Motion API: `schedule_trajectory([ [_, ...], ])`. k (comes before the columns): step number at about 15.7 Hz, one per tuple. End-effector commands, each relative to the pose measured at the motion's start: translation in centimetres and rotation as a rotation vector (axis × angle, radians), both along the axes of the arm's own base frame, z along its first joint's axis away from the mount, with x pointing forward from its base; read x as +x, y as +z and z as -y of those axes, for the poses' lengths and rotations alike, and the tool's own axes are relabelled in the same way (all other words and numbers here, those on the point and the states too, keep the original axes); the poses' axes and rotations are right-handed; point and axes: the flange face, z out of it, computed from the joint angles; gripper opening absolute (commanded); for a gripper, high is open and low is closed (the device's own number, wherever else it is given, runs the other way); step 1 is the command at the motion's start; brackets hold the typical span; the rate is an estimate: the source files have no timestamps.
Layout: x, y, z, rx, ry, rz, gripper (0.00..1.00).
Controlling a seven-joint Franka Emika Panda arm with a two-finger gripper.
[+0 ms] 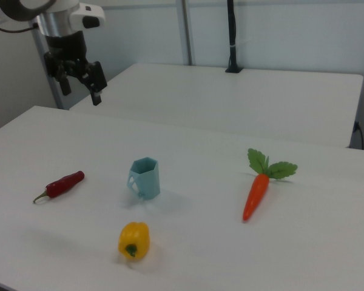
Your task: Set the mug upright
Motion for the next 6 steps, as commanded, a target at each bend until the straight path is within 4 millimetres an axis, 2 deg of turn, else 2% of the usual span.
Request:
schedule_trajectory([
  [1,0.57,-1.09,1.18,0.000,0.058,0.069,1.00],
  [6,0.80,-1.27,1.15,-0.005,0.057,0.081,1.00],
])
